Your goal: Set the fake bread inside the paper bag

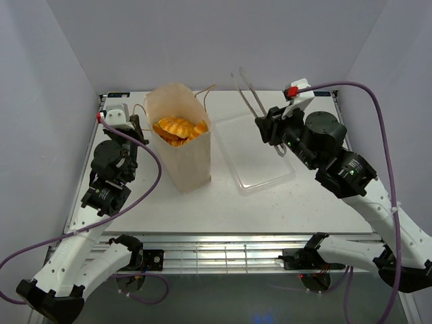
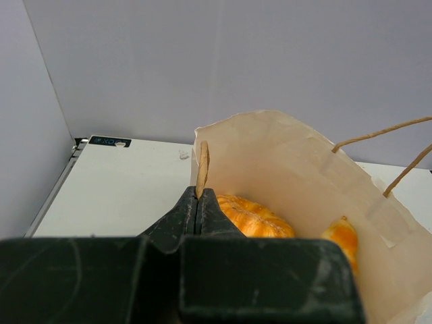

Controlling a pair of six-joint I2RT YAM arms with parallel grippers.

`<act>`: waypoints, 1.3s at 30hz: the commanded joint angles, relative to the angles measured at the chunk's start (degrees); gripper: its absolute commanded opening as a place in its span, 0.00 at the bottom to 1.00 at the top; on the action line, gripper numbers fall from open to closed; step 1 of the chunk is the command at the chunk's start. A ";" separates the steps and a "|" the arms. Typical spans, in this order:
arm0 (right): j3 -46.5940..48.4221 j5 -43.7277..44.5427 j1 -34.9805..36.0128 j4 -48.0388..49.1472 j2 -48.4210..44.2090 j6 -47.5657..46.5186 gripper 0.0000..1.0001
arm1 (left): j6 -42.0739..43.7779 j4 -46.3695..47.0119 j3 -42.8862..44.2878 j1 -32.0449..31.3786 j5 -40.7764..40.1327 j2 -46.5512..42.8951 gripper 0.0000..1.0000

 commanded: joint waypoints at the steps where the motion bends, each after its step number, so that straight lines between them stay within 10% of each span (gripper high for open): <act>1: -7.81 -1.40 -11.22 4.97 -1.94 3.28 0.42 | 0.00 0.86 -0.45 -0.37 -1.87 -0.25 0.00; 13: -34.03 -26.82 -46.50 20.27 0.49 11.11 0.43 | 0.00 0.77 -0.54 -0.37 -1.87 0.10 0.02; 39: -38.35 -26.38 -58.64 31.87 23.62 8.21 0.52 | -0.88 0.77 -0.45 -0.37 -0.02 -1.04 0.07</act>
